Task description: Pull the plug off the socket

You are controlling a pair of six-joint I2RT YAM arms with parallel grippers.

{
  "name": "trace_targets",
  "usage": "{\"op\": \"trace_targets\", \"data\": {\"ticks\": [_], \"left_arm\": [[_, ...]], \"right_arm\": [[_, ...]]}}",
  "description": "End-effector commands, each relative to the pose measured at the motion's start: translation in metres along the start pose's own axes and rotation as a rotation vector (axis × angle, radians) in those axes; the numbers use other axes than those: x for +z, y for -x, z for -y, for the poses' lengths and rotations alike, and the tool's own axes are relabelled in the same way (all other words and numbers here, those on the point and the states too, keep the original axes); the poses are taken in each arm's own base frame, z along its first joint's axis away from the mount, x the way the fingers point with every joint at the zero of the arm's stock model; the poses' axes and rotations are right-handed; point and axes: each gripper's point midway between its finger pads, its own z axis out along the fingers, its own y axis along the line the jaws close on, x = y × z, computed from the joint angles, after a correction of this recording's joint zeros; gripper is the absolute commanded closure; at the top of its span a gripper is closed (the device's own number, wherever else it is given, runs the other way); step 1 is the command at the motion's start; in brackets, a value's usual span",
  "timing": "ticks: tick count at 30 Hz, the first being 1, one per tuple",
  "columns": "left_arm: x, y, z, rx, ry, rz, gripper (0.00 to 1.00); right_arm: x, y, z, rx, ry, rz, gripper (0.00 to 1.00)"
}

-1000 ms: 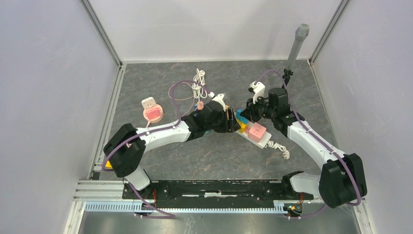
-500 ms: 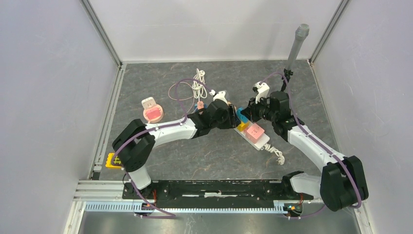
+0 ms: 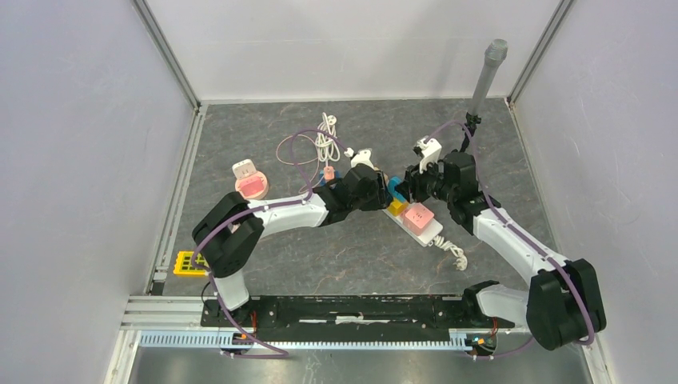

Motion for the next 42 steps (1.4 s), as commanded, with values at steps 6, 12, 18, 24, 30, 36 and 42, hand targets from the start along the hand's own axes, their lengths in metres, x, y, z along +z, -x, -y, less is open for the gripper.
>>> {"op": "trace_targets", "data": {"ticks": [6, 12, 18, 24, 30, 36, 42], "left_arm": [[0.011, -0.007, -0.01, 0.039, 0.038, -0.005, 0.53], [0.009, -0.03, -0.036, 0.041, 0.091, -0.047, 0.54], [0.009, -0.052, -0.065, 0.044, 0.164, -0.084, 0.55], [0.009, -0.06, -0.075, 0.047, 0.193, -0.1, 0.56], [0.003, -0.041, -0.052, 0.069, 0.125, -0.077, 0.56], [-0.025, 0.016, 0.022, 0.268, -0.083, -0.053, 0.46], [-0.054, 0.055, 0.043, 0.331, -0.084, 0.005, 0.36]], "right_arm": [[0.002, 0.016, -0.001, -0.022, 0.015, 0.022, 0.96], [-0.008, 0.053, -0.001, -0.043, -0.015, 0.139, 1.0], [-0.028, 0.098, -0.003, -0.082, -0.049, 0.353, 1.0], [-0.046, 0.135, -0.008, -0.11, -0.058, 0.442, 1.0], [-0.066, 0.123, 0.001, -0.09, -0.156, 0.393, 1.0], [-0.092, 0.076, 0.008, -0.05, -0.251, 0.24, 1.0], [-0.109, 0.058, -0.016, -0.041, -0.165, 0.185, 1.0]]}}
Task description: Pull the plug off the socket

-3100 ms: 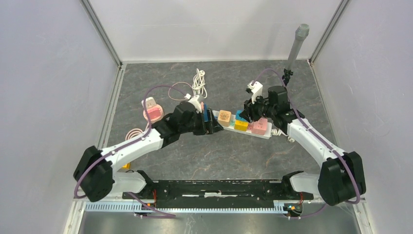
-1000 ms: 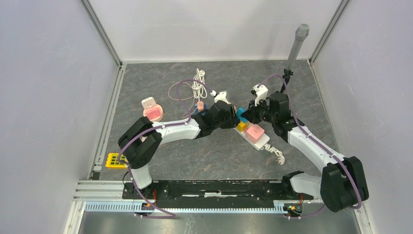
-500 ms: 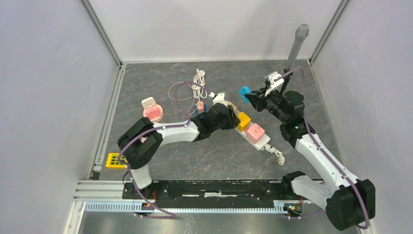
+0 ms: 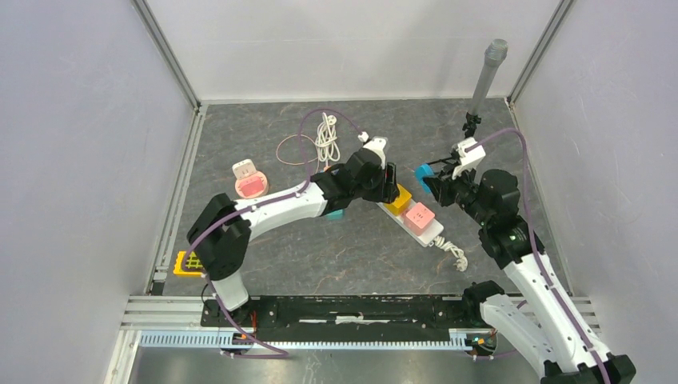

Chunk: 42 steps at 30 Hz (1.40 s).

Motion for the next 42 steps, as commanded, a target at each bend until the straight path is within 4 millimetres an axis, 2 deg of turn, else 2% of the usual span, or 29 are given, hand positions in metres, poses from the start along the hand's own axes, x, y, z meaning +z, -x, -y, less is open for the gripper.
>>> {"op": "trace_targets", "data": {"ticks": [1, 6, 9, 13, 17, 19, 22, 24, 26, 27, 30, 35, 38, 42], "left_arm": [[-0.044, 0.043, 0.014, 0.113, -0.012, 0.07, 0.35], [-0.083, 0.062, 0.012, 0.121, 0.013, 0.131, 0.33], [-0.11, 0.071, 0.001, 0.114, 0.055, 0.181, 0.29], [-0.143, 0.073, -0.012, 0.079, 0.086, 0.243, 0.18], [-0.165, 0.071, -0.02, 0.066, 0.09, 0.283, 0.0], [-0.174, 0.071, -0.027, 0.063, 0.113, 0.302, 0.0], [-0.181, 0.069, -0.035, 0.064, 0.14, 0.317, 0.0], [-0.183, 0.066, -0.038, 0.061, 0.147, 0.316, 0.0], [-0.183, 0.061, -0.043, 0.041, 0.159, 0.312, 0.0], [-0.183, 0.06, -0.045, 0.025, 0.164, 0.315, 0.0], [-0.177, 0.049, -0.05, 0.012, 0.17, 0.298, 0.0], [-0.173, 0.041, -0.056, -0.005, 0.187, 0.289, 0.0], [-0.172, 0.041, -0.057, -0.009, 0.191, 0.289, 0.0], [-0.17, 0.04, -0.058, -0.032, 0.2, 0.286, 0.0]], "right_arm": [[-0.019, -0.01, -0.017, -0.002, 0.084, -0.051, 1.0], [-0.024, -0.029, -0.053, 0.032, 0.288, -0.064, 1.0], [-0.025, -0.05, -0.075, 0.098, 0.411, -0.087, 1.0], [-0.033, -0.076, -0.102, 0.105, 0.549, -0.108, 1.0], [-0.027, -0.101, -0.111, 0.093, 0.54, -0.147, 1.0], [-0.023, -0.117, -0.118, 0.097, 0.542, -0.2, 1.0], [-0.018, -0.135, -0.136, 0.109, 0.563, -0.264, 1.0], [-0.02, -0.14, -0.155, 0.126, 0.631, -0.286, 0.98], [-0.032, -0.146, -0.183, 0.134, 0.766, -0.305, 0.94], [-0.037, -0.15, -0.191, 0.124, 0.804, -0.32, 0.91], [-0.033, -0.172, -0.191, 0.079, 0.761, -0.397, 0.88], [-0.028, -0.195, -0.191, 0.107, 0.732, -0.481, 0.88], [-0.031, -0.199, -0.198, 0.12, 0.781, -0.495, 0.87], [-0.034, -0.204, -0.199, 0.1, 0.798, -0.524, 0.81]]}}
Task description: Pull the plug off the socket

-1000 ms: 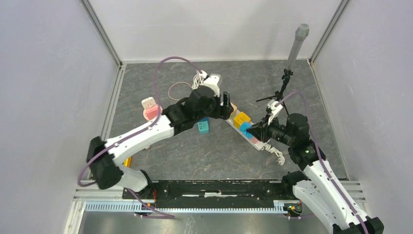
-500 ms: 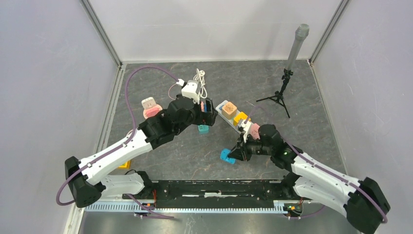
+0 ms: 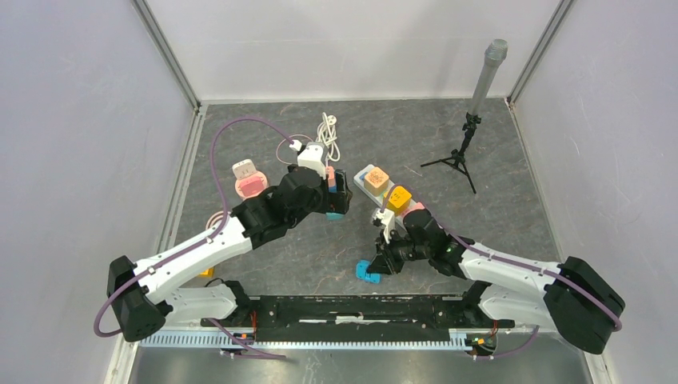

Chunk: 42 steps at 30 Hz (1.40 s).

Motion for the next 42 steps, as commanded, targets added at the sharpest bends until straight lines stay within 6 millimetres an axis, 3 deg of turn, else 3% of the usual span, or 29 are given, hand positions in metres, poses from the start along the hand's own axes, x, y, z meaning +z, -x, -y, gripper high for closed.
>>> {"op": "trace_targets", "data": {"ticks": [1, 6, 11, 13, 16, 20, 25, 30, 34, 37, 42], "left_arm": [[-0.002, 0.011, 0.001, -0.073, 0.014, 0.04, 0.0], [0.003, 0.007, 0.0, -0.079, 0.031, 0.025, 0.0], [0.006, 0.008, 0.002, -0.072, 0.037, 0.021, 0.0], [0.007, 0.008, 0.002, -0.071, 0.04, 0.019, 0.0], [0.009, 0.007, 0.002, -0.069, 0.043, 0.009, 0.0], [0.011, 0.007, 0.002, -0.057, 0.056, -0.002, 0.0], [0.012, 0.012, 0.007, -0.042, 0.034, 0.003, 0.0], [0.01, 0.014, 0.013, -0.033, -0.006, 0.002, 0.0], [0.008, 0.006, 0.04, 0.003, -0.163, -0.037, 0.0], [0.007, -0.001, 0.061, 0.021, -0.281, -0.075, 0.0], [0.016, -0.012, 0.07, 0.017, -0.308, -0.126, 0.0]], "right_arm": [[0.003, 0.008, -0.005, -0.038, 0.032, 0.012, 0.79], [0.003, 0.001, 0.012, -0.032, -0.061, -0.032, 0.68], [-0.002, 0.012, 0.035, -0.045, -0.205, -0.007, 0.43], [-0.006, 0.011, 0.041, -0.045, -0.25, -0.018, 0.37], [-0.012, 0.022, 0.044, -0.065, -0.287, 0.014, 0.31], [-0.025, 0.054, 0.04, -0.109, -0.318, 0.104, 0.25], [-0.066, 0.102, 0.049, -0.165, -0.51, 0.191, 0.05], [-0.127, 0.132, 0.082, -0.167, -0.85, 0.262, 0.02], [-0.156, 0.111, 0.124, -0.069, -1.036, 0.174, 0.02], [-0.149, 0.094, 0.138, -0.038, -0.972, 0.131, 0.02], [-0.125, 0.07, 0.141, -0.062, -0.829, 0.089, 0.02]]}}
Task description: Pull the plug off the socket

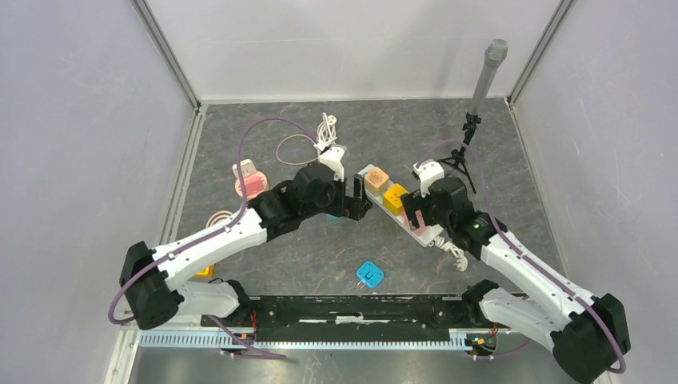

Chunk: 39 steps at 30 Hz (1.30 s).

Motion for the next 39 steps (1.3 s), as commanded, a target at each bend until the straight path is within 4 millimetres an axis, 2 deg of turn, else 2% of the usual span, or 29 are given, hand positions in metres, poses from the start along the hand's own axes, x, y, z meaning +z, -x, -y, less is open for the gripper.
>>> {"op": "trace_targets", "data": {"ticks": [1, 3, 10, 16, 20, 26, 30, 33, 35, 39], "left_arm": [[0.009, 0.008, 0.026, 0.021, -0.113, -0.006, 0.0], [0.014, 0.009, 0.029, 0.013, -0.113, -0.016, 0.0], [0.031, 0.013, 0.034, -0.029, -0.093, -0.043, 0.0], [0.059, 0.004, 0.035, -0.164, -0.04, -0.085, 0.0], [0.079, 0.001, 0.025, -0.239, 0.036, -0.076, 0.0], [0.117, 0.002, 0.032, -0.292, 0.043, -0.097, 0.01], [0.136, 0.004, 0.032, -0.302, 0.061, -0.103, 0.04], [0.146, -0.002, 0.026, -0.321, 0.073, -0.111, 0.1], [0.15, -0.005, 0.022, -0.329, 0.069, -0.106, 0.15], [0.157, -0.006, 0.022, -0.341, 0.034, -0.109, 0.2]], "right_arm": [[0.01, -0.02, -0.023, -0.042, 0.159, -0.015, 0.02], [0.018, -0.029, -0.025, -0.062, 0.185, -0.029, 0.02], [0.03, -0.034, -0.027, -0.049, 0.2, -0.04, 0.03], [0.035, -0.038, -0.035, 0.025, 0.22, -0.037, 0.35], [0.04, -0.029, -0.031, 0.078, 0.183, 0.017, 0.43], [0.05, -0.005, -0.023, 0.109, 0.132, 0.091, 0.44], [0.048, 0.0, -0.023, 0.111, 0.13, 0.088, 0.36], [0.046, 0.001, -0.022, 0.123, 0.125, 0.085, 0.24], [0.045, -0.006, -0.02, 0.124, 0.112, 0.055, 0.19], [0.042, -0.01, -0.018, 0.112, 0.109, 0.048, 0.17]]}}
